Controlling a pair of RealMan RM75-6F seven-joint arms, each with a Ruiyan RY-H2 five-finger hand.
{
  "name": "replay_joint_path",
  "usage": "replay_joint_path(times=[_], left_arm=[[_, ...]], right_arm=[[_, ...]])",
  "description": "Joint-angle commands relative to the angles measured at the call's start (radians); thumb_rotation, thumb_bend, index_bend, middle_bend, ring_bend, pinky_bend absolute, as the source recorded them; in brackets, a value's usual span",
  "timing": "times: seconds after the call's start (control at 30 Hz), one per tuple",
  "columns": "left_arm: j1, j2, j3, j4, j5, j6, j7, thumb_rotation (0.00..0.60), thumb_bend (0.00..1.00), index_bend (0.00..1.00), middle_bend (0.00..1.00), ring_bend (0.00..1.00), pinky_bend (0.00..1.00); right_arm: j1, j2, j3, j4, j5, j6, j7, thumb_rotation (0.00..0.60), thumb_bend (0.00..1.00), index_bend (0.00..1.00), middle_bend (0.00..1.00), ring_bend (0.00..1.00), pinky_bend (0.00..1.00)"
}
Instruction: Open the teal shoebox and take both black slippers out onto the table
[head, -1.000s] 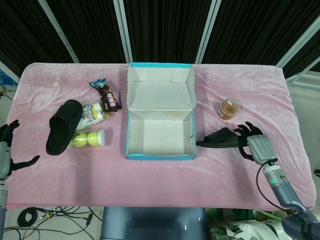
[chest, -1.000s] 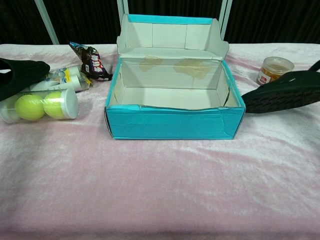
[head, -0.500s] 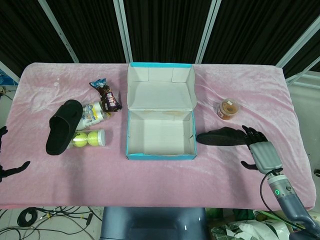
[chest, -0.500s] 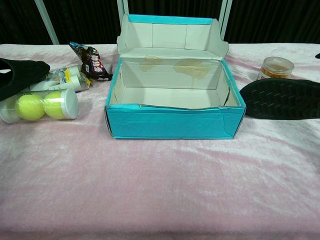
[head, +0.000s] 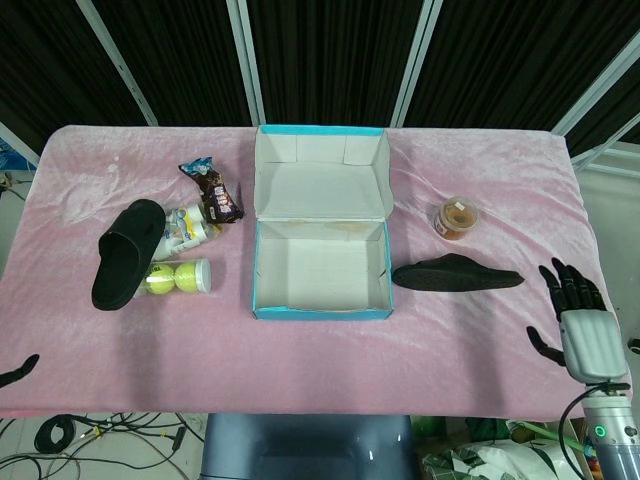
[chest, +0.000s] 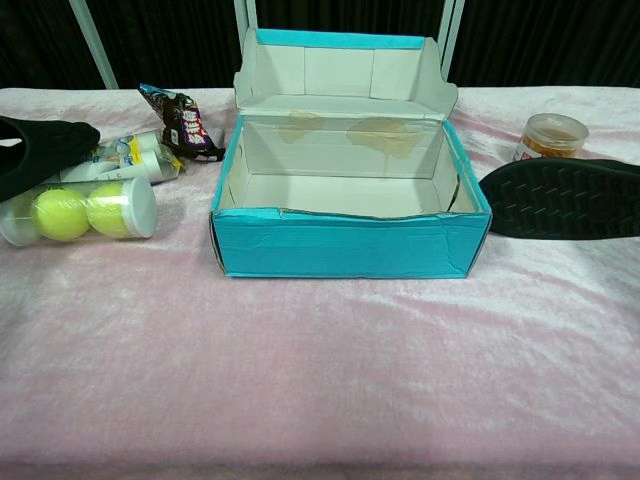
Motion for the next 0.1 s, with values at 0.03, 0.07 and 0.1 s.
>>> replay_joint_path(times=[0.03,0.07,0.1], left_arm=[[0.033,-0.016,0.03,0.005,0.042,0.034,0.007,0.6,0.0,0.05,0.12,0.02,0.07],[0.045,-0.019,0.042,0.007,0.056,0.045,0.011,0.6,0.0,0.05,0.12,0.02,0.07],[0.052,-0.021,0.048,0.009,0.067,0.053,0.014,0.6,0.0,0.05,0.12,0.02,0.07]], right_arm=[[-0.036,-0.013,-0.017,0.003,-0.004,0.032,-0.027,0.6,0.22,0.0,0.0,0.0,0.13],[-0.056,-0.016,-0.024,0.004,-0.001,0.049,-0.031,0.6,0.22,0.0,0.0,0.0,0.13],[-0.069,-0.02,-0.028,0.005,-0.004,0.063,-0.032,0.6,0.22,0.0,0.0,0.0,0.13]])
